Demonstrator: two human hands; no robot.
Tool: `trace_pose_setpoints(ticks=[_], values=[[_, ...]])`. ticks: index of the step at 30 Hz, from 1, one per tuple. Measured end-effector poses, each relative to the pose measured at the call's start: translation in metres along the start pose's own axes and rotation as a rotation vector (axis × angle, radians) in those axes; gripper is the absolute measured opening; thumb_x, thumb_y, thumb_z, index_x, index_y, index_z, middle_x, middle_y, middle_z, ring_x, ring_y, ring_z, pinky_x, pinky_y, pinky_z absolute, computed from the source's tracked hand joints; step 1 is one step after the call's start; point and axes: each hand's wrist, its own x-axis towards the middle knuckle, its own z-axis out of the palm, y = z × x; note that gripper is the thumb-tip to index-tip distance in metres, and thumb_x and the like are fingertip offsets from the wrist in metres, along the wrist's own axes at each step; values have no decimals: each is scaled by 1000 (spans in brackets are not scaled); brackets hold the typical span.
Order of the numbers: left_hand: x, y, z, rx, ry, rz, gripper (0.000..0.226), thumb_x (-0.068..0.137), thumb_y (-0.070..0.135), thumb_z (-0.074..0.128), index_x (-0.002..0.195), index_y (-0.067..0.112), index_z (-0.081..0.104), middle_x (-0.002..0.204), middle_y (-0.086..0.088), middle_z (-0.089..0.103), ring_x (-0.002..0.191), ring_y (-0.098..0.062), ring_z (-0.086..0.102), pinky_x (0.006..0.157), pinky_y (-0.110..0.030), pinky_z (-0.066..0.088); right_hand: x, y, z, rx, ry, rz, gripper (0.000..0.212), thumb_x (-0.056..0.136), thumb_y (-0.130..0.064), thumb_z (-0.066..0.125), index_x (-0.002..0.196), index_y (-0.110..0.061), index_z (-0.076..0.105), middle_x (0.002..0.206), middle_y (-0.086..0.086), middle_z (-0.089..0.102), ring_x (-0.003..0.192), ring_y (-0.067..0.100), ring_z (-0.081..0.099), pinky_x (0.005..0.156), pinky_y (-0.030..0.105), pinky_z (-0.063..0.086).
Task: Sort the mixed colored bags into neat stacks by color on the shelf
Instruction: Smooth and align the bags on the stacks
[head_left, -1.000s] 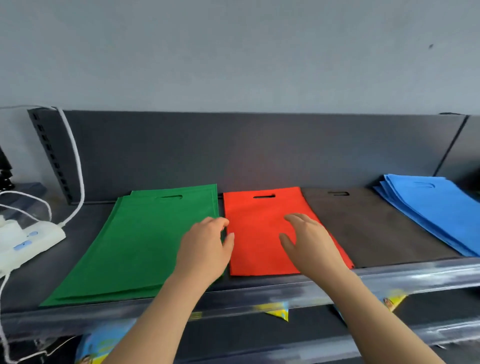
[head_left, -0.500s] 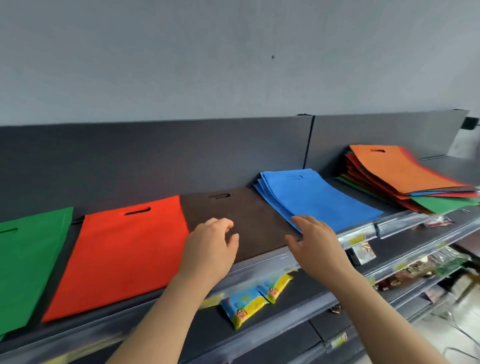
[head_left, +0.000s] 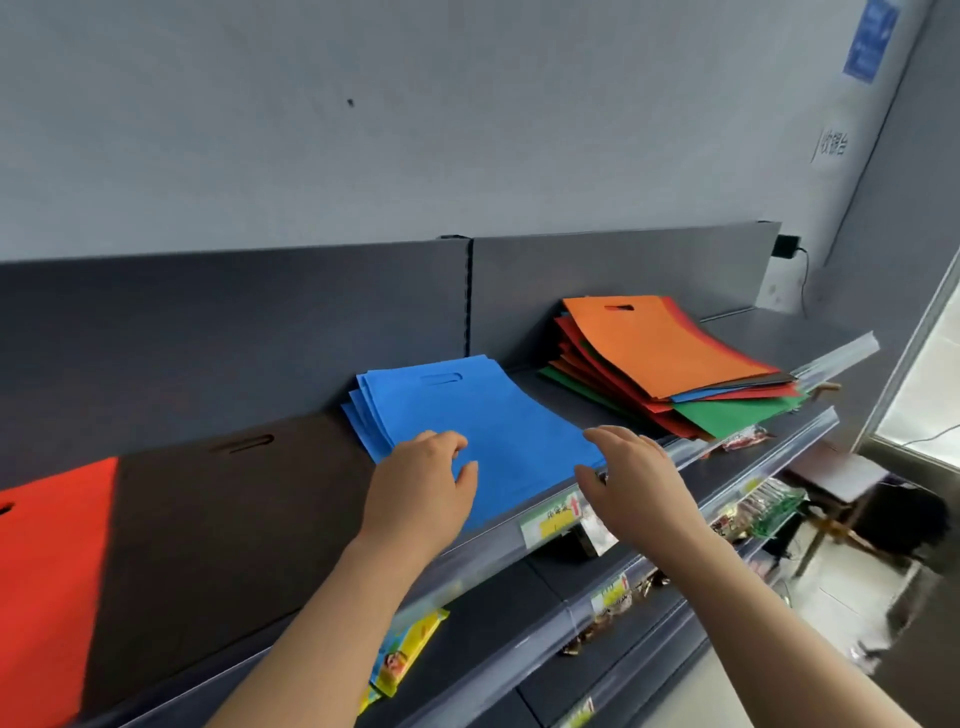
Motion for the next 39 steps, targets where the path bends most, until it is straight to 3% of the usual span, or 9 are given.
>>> trace_pose_setpoints(ticks=[5,15,20,24,27,30,33,37,39], values=[[61,22,33,-1,-17,44,37,97,36,47,131,22,53,125,7,57,111,-14,53,91,-28,44,44,40,-4,0,51,45,40,93,-28,51,131,-14,51,137,-2,50,122,19,46,108,32,31],[152,79,107,1,-87,94,34,96,35,46,127,22,55,117,7,58,99,-14,55,77,-24,42,117,146,-8,-14,63,172,45,95,-33,48,137,-17,46,139,1,49,126,25,44,108,33,30],[185,110,153,-52,-136,-13,37,96,33,47,130,21,52,113,7,61,99,-14,58,80,-29,48,165,221,-5,-43,28,215,45,96,-34,44,136,-13,48,138,4,49,123,27,48,106,37,34],[213,138,189,-178,-166,-141,39,97,30,46,133,15,50,91,13,64,86,-8,56,73,-23,42,205,281,-5,-91,-52,221,40,98,-34,38,125,-9,53,132,9,52,118,31,49,101,40,36],[233,158,210,-272,-176,-226,43,98,33,47,135,11,49,109,6,63,94,-9,55,77,-20,40,229,314,-2,-87,-109,191,32,98,-34,34,108,-14,58,111,5,57,108,31,53,95,40,39],[246,172,225,-316,-183,-298,44,97,35,48,132,7,47,95,8,60,88,-10,53,73,-22,38,239,331,2,-30,-164,120,33,97,-35,32,88,-17,59,92,0,56,91,25,56,83,38,44],[255,175,238,-393,-137,-401,29,93,35,57,111,14,47,98,6,55,84,-11,52,64,-22,40,237,340,1,41,-160,18,31,98,-32,38,99,-18,65,104,-1,61,95,21,57,85,38,47],[258,170,247,-465,-5,-504,24,87,27,67,104,11,60,99,0,64,85,-18,61,69,-32,50,233,346,-6,155,-207,-87,28,98,-29,42,108,-18,66,114,-5,63,102,17,57,92,36,46],[256,170,248,-473,28,-528,16,88,22,65,99,13,58,94,0,63,80,-16,60,63,-31,48,237,355,-8,169,-153,-81,29,98,-28,42,112,-17,65,116,-2,62,105,18,57,95,36,45]])
